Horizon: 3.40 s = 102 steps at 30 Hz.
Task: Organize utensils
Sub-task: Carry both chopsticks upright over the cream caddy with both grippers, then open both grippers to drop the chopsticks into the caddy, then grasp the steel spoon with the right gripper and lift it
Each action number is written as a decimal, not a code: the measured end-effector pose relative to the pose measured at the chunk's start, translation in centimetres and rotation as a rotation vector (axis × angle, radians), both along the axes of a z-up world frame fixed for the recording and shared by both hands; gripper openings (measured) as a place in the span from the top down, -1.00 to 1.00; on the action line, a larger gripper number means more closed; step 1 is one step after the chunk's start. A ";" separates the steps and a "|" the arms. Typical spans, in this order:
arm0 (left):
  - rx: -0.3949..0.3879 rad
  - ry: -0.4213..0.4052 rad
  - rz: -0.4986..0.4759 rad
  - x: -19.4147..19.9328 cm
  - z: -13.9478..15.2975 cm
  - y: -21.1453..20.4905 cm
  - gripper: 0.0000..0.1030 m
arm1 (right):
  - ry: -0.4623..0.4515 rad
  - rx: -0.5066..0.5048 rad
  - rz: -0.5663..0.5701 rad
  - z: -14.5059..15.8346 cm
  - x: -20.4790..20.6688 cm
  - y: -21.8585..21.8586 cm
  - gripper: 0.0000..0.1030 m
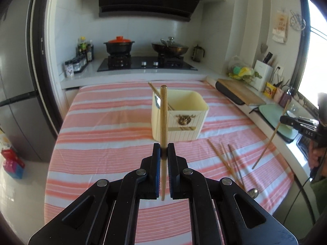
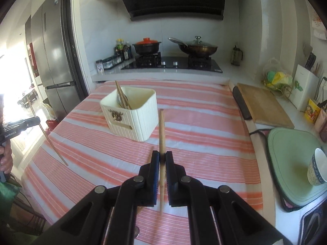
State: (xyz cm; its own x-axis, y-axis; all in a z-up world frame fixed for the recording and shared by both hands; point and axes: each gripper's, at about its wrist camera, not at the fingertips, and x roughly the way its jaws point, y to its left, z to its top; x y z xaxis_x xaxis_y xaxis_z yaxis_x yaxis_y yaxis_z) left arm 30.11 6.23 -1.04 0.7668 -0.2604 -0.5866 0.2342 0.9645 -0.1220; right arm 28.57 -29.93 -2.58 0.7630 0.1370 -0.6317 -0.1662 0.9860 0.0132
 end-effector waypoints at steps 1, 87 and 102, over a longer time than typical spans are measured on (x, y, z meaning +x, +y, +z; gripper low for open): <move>-0.010 -0.012 0.002 -0.2 0.6 0.2 0.91 | -0.022 -0.002 0.002 0.6 -0.1 0.4 0.87; 0.384 0.264 -0.823 -6.1 -17.9 -19.2 -0.63 | 0.472 0.413 -0.010 -18.8 -8.1 0.0 0.93; 0.315 0.249 -0.404 -1.5 -17.3 -12.6 -0.62 | 0.269 0.327 0.140 -13.2 3.0 9.7 0.77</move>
State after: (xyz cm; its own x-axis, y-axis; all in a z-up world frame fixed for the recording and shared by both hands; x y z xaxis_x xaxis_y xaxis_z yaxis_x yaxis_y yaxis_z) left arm 28.63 -6.35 -18.31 0.4712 -0.2877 -0.8338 0.5929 0.8032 0.0579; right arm 31.59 -20.18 -15.78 0.5374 0.4528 -0.7115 -0.2459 0.8911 0.3814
